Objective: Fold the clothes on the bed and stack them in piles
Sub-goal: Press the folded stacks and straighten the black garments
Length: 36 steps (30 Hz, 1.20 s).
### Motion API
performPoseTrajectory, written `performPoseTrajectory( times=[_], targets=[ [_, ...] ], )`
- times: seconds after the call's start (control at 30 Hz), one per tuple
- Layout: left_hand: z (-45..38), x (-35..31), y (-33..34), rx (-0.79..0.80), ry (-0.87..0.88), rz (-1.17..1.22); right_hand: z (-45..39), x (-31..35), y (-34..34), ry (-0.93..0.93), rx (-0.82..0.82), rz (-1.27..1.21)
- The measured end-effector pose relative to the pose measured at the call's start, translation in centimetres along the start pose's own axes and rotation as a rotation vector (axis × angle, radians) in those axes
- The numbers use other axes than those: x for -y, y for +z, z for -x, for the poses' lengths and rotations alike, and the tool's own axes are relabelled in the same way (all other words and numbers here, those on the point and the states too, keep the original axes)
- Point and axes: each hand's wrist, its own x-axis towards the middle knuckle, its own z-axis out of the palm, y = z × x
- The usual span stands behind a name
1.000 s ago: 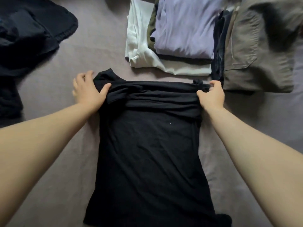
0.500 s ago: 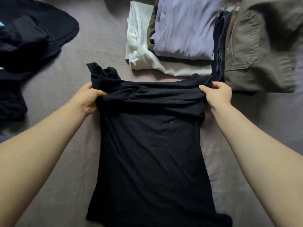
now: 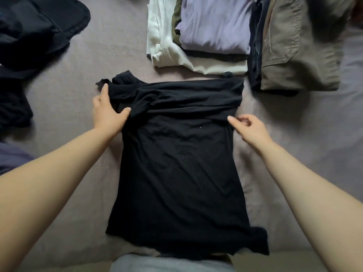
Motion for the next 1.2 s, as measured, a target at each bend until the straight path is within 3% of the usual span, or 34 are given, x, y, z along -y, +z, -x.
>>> performPoseTrajectory(
  times=[0.1,0.23,0.3,0.43,0.5,0.6,0.77,0.9,1.03,1.2],
  targets=[
    [4.9,0.7,1.3,0.048,0.053,-0.128,5.6,-5.7,-1.0,0.066,0.051,0.085],
    [13.7,3.1,4.2,0.269,0.064,-0.365,11.6,-12.2,-1.5,0.188,0.072,0.100],
    [17.8,4.3,5.3,0.258,0.061,-0.423,13.7,-14.1,-1.6,0.221,0.120,0.112],
    [23.1,6.4,5.3,0.034,-0.283,-0.259,17.0,-16.4,-2.3,0.257,0.256,0.267],
    [24.2,7.8,4.6,0.017,-0.417,-0.297,18.2,-17.3,-2.1,0.268,0.335,0.234],
    [24.6,10.5,3.3,0.074,-0.460,-0.341,19.6,-17.5,-0.9,0.306,0.403,0.013],
    [24.9,12.8,0.8,0.263,-0.517,-0.075,20.2,-17.6,0.7,0.468,0.365,-0.156],
    [23.6,11.2,-2.0,0.304,-0.750,0.464,19.4,-15.1,-0.6,0.638,0.358,-0.353],
    [20.4,7.2,-4.2,0.314,-0.800,0.739,16.7,-9.3,-2.8,0.572,0.400,-0.492],
    [13.2,1.2,-6.7,0.338,-0.805,1.090,10.9,1.2,-4.3,0.527,0.371,-0.866]
  ],
)
